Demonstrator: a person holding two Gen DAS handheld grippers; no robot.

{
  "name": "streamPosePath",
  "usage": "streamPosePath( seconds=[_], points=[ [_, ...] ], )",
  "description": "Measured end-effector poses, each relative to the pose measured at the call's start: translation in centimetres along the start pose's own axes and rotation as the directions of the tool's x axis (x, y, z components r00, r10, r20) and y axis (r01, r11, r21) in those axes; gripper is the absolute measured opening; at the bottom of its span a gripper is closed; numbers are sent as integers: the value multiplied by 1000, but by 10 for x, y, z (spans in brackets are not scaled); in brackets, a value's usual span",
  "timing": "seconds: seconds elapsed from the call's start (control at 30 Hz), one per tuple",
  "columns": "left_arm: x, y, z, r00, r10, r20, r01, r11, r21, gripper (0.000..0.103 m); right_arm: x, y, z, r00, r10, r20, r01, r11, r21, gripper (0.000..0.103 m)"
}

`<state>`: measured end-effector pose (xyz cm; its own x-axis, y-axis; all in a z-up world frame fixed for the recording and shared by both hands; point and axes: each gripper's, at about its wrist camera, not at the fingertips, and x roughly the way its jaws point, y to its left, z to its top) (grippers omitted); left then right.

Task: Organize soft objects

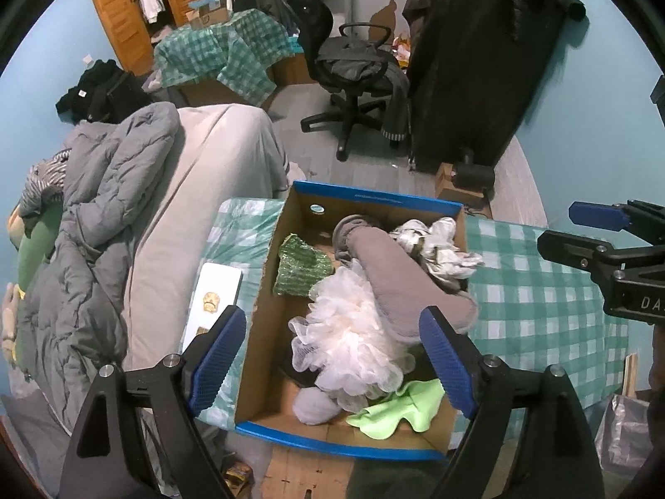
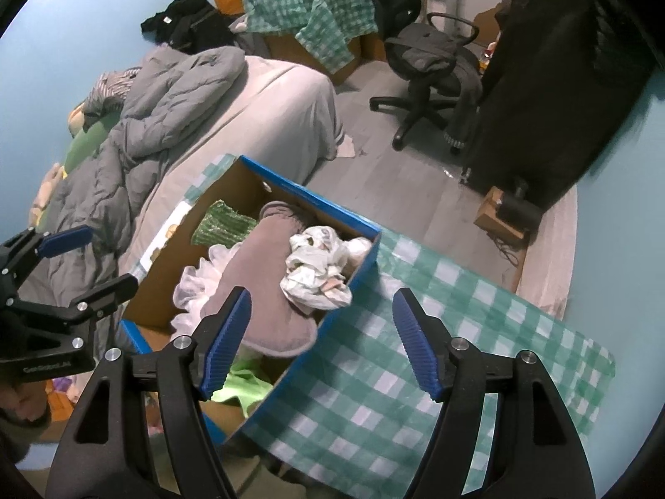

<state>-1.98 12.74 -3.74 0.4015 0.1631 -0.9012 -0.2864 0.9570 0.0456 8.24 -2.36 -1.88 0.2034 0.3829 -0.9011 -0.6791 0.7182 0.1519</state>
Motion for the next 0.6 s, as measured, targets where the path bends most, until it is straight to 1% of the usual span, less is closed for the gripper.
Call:
streamPosePath(
  seconds=[0.13, 0.2, 0.27, 0.47, 0.6],
  points=[
    [-9, -12, -7, 1000, -4, -1, 4, 1000, -3, 90, -14, -5, -9, 1000, -16, 19, 16, 1000, 2, 71],
    [-12, -18, -11, 1000, -18, -8, 18, 1000, -4, 97, -22, -10, -14, 999, -21, 29, 21, 1000, 9, 71],
    [-14, -25, -15, 1000, -18, -17, 18, 1000, 1, 97, -30, -15, -20, 999, -22, 37, 21, 1000, 21, 72],
    [-31, -44, -20, 1000, -8, 20, 8, 1000, 21, 97, -48, -29, -34, 998, -49, 49, 47, 998, 49, 72],
    [-37, -50, -22, 1000, -13, 20, 13, 1000, 5, 97, -60, -38, -43, 996, -71, 61, 67, 996, 65, 72]
  ],
)
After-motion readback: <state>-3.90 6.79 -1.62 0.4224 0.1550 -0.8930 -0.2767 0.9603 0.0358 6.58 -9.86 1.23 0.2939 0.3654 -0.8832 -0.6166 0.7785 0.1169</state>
